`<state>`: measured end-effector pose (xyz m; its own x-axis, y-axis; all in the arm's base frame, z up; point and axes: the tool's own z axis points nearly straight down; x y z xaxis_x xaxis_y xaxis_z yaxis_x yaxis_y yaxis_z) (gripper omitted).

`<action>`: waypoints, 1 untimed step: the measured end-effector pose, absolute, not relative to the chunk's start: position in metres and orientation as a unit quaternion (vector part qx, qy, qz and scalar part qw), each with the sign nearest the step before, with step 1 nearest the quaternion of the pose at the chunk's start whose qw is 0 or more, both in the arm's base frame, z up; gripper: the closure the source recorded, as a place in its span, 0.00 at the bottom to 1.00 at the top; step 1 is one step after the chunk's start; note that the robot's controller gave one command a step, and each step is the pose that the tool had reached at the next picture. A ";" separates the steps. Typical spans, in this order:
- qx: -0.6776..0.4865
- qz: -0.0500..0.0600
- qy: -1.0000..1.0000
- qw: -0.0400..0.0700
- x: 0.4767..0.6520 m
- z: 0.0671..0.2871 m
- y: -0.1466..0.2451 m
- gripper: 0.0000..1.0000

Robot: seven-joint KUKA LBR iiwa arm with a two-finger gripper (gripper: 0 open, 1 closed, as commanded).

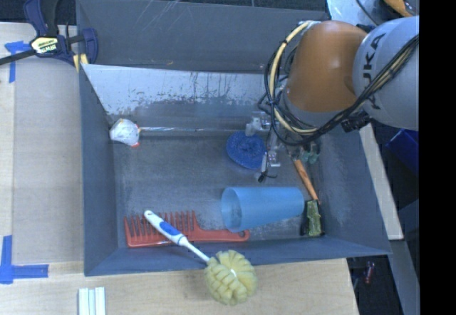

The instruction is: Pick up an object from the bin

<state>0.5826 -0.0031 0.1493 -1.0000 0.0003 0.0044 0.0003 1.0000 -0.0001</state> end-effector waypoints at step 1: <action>0.000 0.000 -1.000 -0.002 0.584 0.154 -0.003 0.00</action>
Offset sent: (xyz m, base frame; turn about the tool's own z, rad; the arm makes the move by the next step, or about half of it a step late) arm 0.0412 -0.0257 -0.0793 0.0640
